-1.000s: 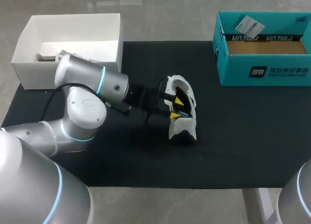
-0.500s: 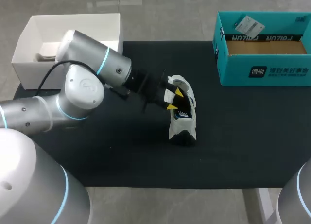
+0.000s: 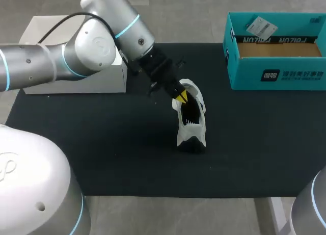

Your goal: Take the shoe out of the shoebox, open the shoe tongue, remove and reinsert the insole, then place the shoe into the shoebox

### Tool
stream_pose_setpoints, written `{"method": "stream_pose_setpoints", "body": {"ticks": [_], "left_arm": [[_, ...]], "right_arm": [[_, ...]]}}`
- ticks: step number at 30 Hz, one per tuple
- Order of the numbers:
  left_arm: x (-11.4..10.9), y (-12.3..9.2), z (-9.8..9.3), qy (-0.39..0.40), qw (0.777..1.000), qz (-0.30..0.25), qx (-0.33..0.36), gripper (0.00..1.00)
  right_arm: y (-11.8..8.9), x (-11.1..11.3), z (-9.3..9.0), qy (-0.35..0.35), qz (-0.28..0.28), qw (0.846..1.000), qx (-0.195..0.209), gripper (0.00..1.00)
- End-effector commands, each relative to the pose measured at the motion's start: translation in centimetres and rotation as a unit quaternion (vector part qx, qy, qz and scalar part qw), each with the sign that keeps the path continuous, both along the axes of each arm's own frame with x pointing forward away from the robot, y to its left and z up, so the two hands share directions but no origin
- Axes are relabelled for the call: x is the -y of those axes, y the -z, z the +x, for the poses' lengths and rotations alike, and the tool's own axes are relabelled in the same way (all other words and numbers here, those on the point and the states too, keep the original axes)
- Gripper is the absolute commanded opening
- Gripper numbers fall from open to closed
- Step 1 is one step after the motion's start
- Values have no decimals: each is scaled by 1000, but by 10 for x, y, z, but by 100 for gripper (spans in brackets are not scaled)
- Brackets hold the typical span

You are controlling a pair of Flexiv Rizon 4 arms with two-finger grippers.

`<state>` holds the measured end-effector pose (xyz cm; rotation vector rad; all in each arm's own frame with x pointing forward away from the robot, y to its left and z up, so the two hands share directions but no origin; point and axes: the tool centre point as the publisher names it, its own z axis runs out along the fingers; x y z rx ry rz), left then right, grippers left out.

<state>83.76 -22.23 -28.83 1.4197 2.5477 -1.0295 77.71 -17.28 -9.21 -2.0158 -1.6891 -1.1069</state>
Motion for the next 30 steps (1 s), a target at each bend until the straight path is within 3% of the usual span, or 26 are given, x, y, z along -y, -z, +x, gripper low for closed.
{"method": "stream_pose_setpoints", "body": {"ticks": [1, 6, 10, 20, 30], "left_arm": [[5, -3, 4, 83, 987, 130, -54, 0], [9, 18, 7, 172, 979, 104, -43, 0], [9, 31, 8, 236, 964, 117, -37, 0], [21, 51, 10, 253, 964, 88, -14, 0], [26, 70, -5, 268, 960, 84, 9, 0]], "right_arm": [[0, -1, 0, 1, -1, 1000, -1, 100], [0, -1, 0, 1, -1, 1000, -1, 100], [0, -1, 0, 1, -1, 1000, -1, 100], [0, -1, 0, 1, -1, 1000, -1, 100], [0, -1, 0, 1, -1, 1000, -1, 100]]}}
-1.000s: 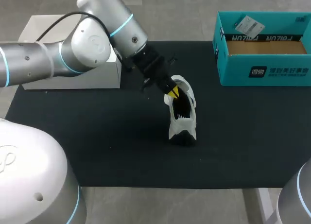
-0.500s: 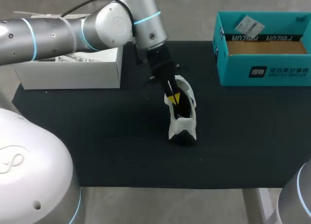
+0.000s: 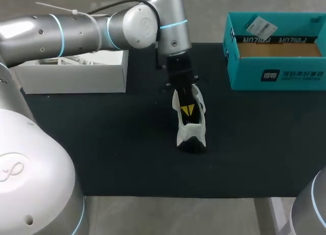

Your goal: Take the shoe out of the shoebox, open the shoe tongue, remove and reinsert the insole, then place the shoe into the shoebox

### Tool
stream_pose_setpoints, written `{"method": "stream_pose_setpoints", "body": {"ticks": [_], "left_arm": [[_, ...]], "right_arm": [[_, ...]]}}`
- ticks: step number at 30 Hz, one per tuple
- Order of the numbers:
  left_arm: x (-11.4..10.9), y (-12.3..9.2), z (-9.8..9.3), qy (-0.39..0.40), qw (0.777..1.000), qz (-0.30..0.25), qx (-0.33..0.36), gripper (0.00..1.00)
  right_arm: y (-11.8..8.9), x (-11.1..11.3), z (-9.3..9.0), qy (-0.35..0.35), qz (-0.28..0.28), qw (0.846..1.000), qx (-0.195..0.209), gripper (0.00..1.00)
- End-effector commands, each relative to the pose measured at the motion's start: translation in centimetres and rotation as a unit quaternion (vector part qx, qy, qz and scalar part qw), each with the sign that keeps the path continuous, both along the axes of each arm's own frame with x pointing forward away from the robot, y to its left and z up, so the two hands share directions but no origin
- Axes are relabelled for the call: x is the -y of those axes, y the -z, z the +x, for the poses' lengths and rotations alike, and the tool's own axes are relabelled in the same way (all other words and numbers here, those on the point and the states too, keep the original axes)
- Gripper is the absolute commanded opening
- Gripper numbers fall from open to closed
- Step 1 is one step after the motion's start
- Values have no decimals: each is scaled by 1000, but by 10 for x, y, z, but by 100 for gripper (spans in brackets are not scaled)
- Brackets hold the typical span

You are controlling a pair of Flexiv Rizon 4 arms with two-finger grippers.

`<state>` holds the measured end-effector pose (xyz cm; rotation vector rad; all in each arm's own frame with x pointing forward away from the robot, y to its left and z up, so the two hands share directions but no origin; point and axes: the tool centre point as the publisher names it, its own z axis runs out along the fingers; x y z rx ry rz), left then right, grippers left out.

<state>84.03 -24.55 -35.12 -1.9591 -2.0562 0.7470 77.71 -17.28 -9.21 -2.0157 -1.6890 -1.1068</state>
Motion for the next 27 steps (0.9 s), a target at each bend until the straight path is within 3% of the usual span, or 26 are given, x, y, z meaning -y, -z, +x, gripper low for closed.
{"method": "stream_pose_setpoints", "body": {"ticks": [1, 11, 27], "left_arm": [[3, 9, -9, 5, 1000, -5, 16, 0], [6, 32, -26, 38, 995, 18, 93, 0], [16, 78, -21, 52, 994, 43, 86, 0]], "right_arm": [[0, -1, 0, 1, -1, 1000, -1, 100], [0, -1, 0, 1, -1, 1000, -1, 100], [0, -1, 0, 1, -1, 1000, -1, 100]]}}
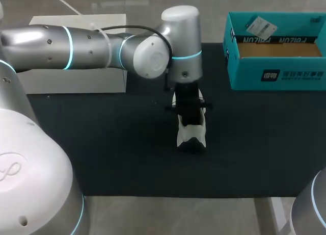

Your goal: Take the shoe out of the shoebox, open the shoe tongue, remove and reinsert the insole, then place the shoe into the shoebox

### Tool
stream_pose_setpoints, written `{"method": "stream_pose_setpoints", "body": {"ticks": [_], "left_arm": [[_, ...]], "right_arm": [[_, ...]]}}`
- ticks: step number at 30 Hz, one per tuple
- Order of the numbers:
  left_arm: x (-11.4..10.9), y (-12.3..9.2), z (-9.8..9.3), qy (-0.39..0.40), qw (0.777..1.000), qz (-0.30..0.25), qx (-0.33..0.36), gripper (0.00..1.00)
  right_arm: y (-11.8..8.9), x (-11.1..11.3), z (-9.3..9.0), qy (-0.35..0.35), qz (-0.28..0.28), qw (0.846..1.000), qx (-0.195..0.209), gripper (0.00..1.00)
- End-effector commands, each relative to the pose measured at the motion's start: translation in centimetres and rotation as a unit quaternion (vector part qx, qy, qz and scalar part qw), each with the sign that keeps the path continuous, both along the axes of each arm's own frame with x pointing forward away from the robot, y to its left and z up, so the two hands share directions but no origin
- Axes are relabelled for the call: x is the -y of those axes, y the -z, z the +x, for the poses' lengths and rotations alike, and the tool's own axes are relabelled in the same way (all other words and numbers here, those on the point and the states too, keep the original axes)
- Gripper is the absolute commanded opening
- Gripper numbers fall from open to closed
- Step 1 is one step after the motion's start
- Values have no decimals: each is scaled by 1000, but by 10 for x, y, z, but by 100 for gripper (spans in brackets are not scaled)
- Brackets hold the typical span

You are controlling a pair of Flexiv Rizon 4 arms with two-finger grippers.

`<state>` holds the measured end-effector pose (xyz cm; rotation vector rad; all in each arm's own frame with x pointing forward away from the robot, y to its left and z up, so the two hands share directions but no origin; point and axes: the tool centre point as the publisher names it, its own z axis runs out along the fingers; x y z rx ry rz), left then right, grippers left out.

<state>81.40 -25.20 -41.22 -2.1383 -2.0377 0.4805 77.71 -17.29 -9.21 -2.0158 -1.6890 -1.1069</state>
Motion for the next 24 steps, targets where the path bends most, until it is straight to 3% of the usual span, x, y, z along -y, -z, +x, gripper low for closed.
{"method": "stream_pose_setpoints", "body": {"ticks": [1, 5, 11, 14, 24], "left_arm": [[10, 19, 5, 3, 1000, 7, -6, 0], [10, 21, 5, 6, 1000, 16, -2, 0], [2, -15, 5, 5, 1000, 22, 7, 0], [0, -22, -1, 14, 1000, 26, 8, 0], [5, -1, -15, 29, 999, 32, -24, 0]], "right_arm": [[0, -1, 0, 1, -1, 1000, -1, 100], [0, -1, 0, 1, -1, 1000, -1, 100], [0, -1, 0, 1, -1, 1000, -1, 100], [0, -1, 0, 1, -1, 1000, -1, 100], [0, -1, 0, 1, -1, 1000, -1, 100]]}}
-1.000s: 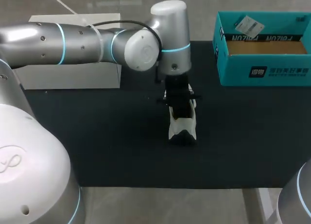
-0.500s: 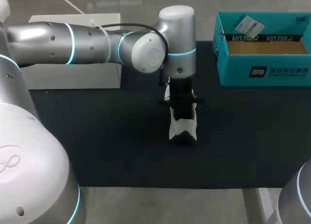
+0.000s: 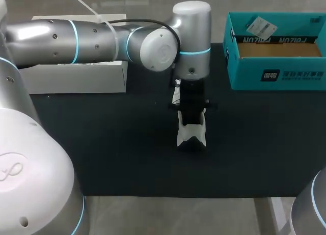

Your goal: Take the shoe out of the shoebox, open the shoe tongue, remove and reinsert the insole, then place the shoe into the shoebox

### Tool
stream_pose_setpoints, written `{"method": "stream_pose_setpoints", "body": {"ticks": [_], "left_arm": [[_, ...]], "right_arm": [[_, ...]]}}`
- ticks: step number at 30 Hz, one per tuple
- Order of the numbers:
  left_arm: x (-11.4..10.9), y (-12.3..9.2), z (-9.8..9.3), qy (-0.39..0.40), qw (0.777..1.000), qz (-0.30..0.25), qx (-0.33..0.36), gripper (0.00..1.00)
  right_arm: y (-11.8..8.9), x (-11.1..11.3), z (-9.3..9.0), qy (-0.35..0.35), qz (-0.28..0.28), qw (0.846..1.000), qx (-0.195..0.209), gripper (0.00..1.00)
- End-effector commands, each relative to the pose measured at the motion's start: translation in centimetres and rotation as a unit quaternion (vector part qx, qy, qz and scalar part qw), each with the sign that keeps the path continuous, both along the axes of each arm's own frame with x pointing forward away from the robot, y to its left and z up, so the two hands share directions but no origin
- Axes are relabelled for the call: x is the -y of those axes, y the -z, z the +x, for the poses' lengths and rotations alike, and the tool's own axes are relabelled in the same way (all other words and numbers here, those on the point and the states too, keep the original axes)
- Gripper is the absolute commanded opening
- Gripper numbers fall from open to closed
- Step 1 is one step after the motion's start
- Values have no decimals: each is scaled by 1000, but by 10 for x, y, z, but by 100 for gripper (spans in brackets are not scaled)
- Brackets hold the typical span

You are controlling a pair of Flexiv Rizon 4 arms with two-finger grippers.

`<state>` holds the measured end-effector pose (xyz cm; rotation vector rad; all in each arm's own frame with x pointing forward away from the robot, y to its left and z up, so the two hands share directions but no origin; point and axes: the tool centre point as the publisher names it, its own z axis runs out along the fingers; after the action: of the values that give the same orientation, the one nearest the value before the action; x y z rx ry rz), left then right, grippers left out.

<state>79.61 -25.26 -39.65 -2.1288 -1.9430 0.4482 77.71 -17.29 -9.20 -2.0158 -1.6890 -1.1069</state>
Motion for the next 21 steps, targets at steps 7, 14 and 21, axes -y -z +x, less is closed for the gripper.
{"method": "stream_pose_setpoints", "body": {"ticks": [7, 14, 21], "left_arm": [[3, 15, 11, -7, 1000, 12, 28, 0], [-5, -9, 27, -16, 994, 39, 105, 0], [-3, -20, 47, -54, 986, 36, 153, 0]], "right_arm": [[0, -1, 0, 1, -1, 1000, -1, 100], [0, -1, 0, 1, -1, 1000, -1, 100], [0, -1, 0, 1, -1, 1000, -1, 100]]}}
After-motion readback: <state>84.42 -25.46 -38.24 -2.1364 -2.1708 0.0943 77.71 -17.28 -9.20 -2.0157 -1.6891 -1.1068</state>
